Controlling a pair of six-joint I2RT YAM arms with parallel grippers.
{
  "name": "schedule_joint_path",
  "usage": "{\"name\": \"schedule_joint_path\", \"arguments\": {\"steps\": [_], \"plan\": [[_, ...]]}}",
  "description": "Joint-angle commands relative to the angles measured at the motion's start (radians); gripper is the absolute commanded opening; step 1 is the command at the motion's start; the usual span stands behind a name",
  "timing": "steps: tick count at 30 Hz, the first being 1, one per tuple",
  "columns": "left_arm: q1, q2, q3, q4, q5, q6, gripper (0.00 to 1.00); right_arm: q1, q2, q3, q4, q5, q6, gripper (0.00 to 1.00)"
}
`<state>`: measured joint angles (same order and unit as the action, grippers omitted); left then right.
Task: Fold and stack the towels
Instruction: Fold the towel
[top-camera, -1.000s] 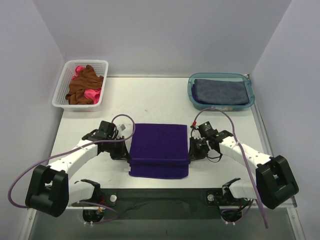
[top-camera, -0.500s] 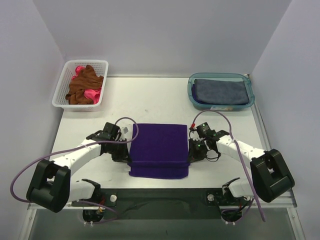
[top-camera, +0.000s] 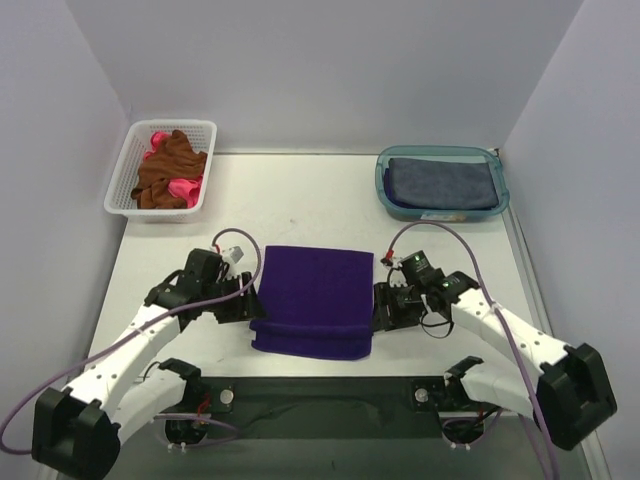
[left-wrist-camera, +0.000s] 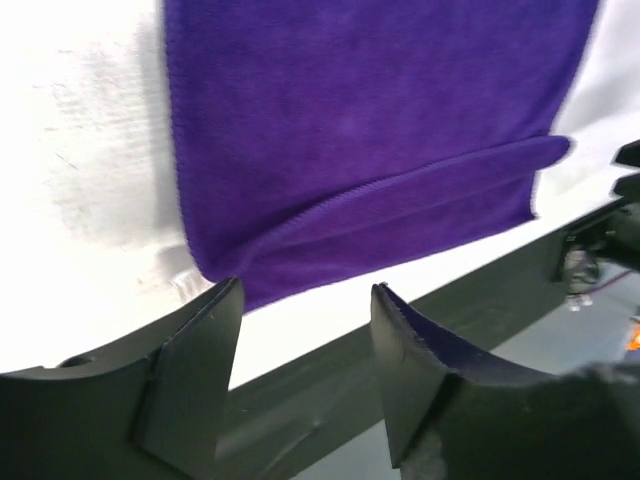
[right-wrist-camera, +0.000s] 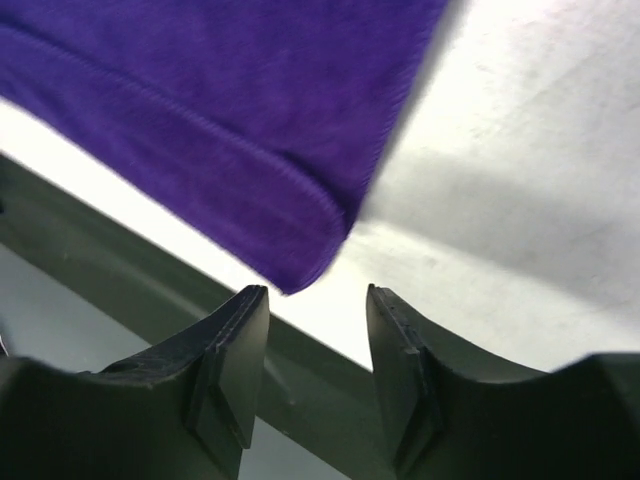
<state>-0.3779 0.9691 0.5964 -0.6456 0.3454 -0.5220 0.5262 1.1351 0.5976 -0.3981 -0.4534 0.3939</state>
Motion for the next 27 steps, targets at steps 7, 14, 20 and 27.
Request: {"name": "schedule_joint_path", "arguments": {"steps": [7,14,20,27], "plan": [[0.000,-0.086,0.077,-0.019,-0.065,-0.076,0.66,0.092,-0.103,0.082,-0.041,0.120,-0.021,0.43],[-0.081,0.164,0.226,0.070,-0.095,-0.036,0.58,0.217,0.175,0.253,0.039,0.163,-0.095,0.42],[-0.118,0.382,0.368,0.133,-0.193,0.013,0.58,0.204,0.311,0.306,0.088,0.249,-0.109,0.42],[-0.105,0.606,0.489,0.299,-0.325,-0.025,0.58,0.054,0.408,0.376,0.215,0.280,-0.084,0.41]]}}
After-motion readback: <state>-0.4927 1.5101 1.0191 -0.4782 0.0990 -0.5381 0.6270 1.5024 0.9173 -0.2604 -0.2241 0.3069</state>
